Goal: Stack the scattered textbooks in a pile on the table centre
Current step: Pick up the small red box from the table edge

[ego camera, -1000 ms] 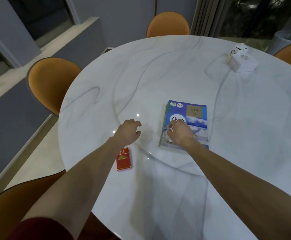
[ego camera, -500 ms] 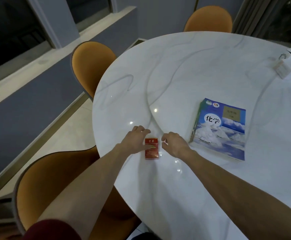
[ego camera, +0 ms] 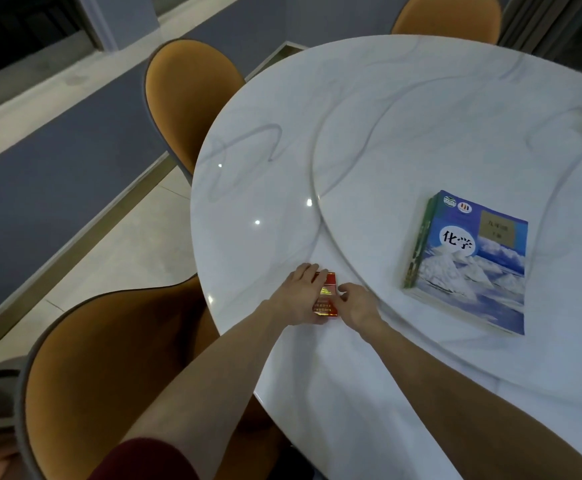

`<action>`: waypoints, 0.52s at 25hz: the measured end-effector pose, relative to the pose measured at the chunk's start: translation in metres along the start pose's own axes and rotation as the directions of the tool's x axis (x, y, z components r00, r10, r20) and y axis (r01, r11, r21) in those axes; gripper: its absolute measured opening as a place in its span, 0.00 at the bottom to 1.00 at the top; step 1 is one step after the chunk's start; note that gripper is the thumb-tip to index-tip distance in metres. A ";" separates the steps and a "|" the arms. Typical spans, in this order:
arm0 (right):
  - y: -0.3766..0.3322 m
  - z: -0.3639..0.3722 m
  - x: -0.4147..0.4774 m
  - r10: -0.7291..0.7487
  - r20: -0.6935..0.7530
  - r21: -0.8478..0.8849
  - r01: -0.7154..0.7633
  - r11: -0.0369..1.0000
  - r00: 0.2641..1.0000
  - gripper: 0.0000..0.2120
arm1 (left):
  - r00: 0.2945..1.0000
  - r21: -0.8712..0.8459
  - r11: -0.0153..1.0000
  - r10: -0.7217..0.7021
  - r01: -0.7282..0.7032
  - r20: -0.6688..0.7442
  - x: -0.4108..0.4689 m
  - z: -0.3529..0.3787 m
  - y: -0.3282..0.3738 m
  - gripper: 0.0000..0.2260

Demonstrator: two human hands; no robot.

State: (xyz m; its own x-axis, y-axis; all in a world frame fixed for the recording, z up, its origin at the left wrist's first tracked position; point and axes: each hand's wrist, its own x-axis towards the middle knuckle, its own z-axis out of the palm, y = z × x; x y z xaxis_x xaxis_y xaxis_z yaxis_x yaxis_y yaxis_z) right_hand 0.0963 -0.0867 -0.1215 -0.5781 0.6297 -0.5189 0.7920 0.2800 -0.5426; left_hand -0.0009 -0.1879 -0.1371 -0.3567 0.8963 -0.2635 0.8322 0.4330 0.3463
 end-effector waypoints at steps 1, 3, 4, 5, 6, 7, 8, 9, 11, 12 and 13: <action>0.000 0.002 0.001 0.004 -0.011 0.020 -0.004 1.000 1.000 0.14 | 1.000 -0.006 1.000 0.006 -0.006 0.010 0.002 0.002 -0.001 0.43; 0.001 0.006 0.004 0.026 -0.024 0.087 -0.024 0.996 0.999 0.12 | 1.000 -0.046 0.999 0.000 0.001 0.024 0.005 0.005 -0.002 0.41; 0.002 0.008 0.006 0.044 -0.024 0.144 -0.040 0.989 0.999 0.11 | 1.000 -0.076 0.997 -0.010 0.012 0.025 0.006 0.005 -0.002 0.40; 0.002 0.009 0.007 0.065 -0.018 0.209 -0.060 0.976 0.998 0.11 | 1.000 -0.100 0.995 -0.018 0.020 0.021 0.005 0.004 -0.003 0.39; 0.003 0.010 0.007 0.080 -0.011 0.275 -0.074 0.959 0.997 0.10 | 1.000 -0.117 0.993 -0.026 0.027 0.014 0.004 0.002 -0.003 0.39; 0.003 0.009 0.007 0.090 -0.001 0.326 -0.084 0.941 0.996 0.11 | 1.000 -0.125 0.992 -0.031 0.032 0.005 0.003 0.000 -0.003 0.39; 0.004 0.008 0.007 0.091 0.003 0.366 -0.086 0.927 0.996 0.11 | 0.999 -0.132 0.991 -0.035 0.035 0.002 0.003 -0.003 -0.003 0.38; 0.004 0.005 0.006 0.086 0.001 0.388 -0.080 0.918 0.996 0.11 | 0.999 -0.134 0.990 -0.036 0.036 0.001 0.003 -0.006 -0.002 0.38; 0.002 -0.005 0.004 0.086 -0.009 0.427 -0.074 0.901 0.996 0.13 | 1.000 -0.137 0.990 -0.029 0.028 -0.002 0.005 -0.015 0.000 0.37; 0.001 -0.010 0.002 0.084 -0.012 0.458 -0.069 0.886 0.996 0.13 | 1.000 -0.138 0.990 -0.021 0.020 -0.005 0.007 -0.021 0.002 0.37; 0.000 -0.018 0.000 0.079 -0.017 0.491 -0.061 0.869 0.997 0.13 | 1.000 -0.135 0.991 -0.005 0.004 -0.012 0.008 -0.029 0.006 0.36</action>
State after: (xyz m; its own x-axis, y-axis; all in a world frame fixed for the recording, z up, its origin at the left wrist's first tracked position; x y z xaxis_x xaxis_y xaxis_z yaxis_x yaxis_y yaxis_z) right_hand 0.1001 -0.0738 -0.1096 -0.5099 0.6622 -0.5491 0.6272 -0.1507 -0.7641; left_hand -0.0110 -0.1752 -0.1115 -0.3662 0.8950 -0.2548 0.7661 0.4454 0.4633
